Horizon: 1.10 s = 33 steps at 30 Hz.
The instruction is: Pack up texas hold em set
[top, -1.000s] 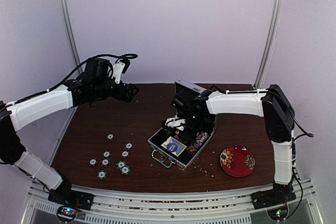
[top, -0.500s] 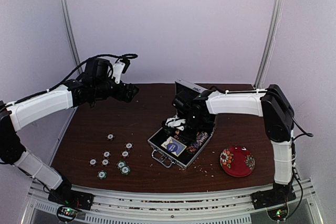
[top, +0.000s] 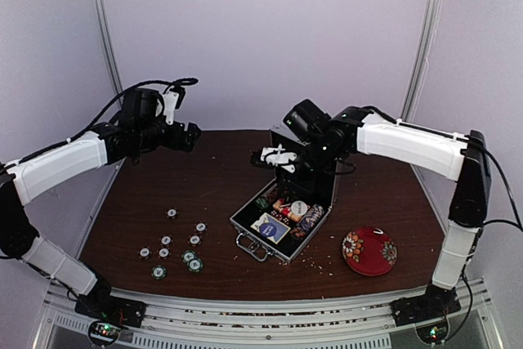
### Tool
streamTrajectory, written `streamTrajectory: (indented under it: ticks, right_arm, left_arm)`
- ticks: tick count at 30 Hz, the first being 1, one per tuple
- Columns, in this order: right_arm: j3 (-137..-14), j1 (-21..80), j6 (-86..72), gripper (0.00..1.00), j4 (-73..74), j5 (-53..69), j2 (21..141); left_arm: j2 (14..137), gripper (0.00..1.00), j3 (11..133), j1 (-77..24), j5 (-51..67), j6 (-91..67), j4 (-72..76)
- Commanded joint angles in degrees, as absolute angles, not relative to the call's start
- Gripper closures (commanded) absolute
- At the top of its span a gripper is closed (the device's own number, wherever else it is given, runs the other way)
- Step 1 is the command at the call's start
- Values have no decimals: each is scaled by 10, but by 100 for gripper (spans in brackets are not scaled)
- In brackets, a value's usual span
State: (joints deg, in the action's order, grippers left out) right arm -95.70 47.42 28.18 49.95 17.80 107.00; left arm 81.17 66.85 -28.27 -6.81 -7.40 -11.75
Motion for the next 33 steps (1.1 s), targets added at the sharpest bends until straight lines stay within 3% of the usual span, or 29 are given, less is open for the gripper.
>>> streamTrajectory:
  ticks: [1,6,8,20,27,33]
  right_arm:
    - [-963,458,334,71,543,297,984]
    - [-908,390,335,71,537,365,890]
    - [-867,361,349,70,537,391,850]
    - [-562,323,342,70,436,326,664]
    - [-452,227,299,70,322,341,651]
    - [-443,170,266,67,278,276,660]
  left_arm:
    - [796,7,673,-277,-106,-66,-109]
    - [826,33,731,-277,-55,-71,-239]
    - [830,38,723,-280,-6,-75,-274]
    - [838,41,610,-351,19,-87,-433]
    - [880,39,598,-355,33,-81,-480]
    - [907,34,604,-358,33,-82,-482]
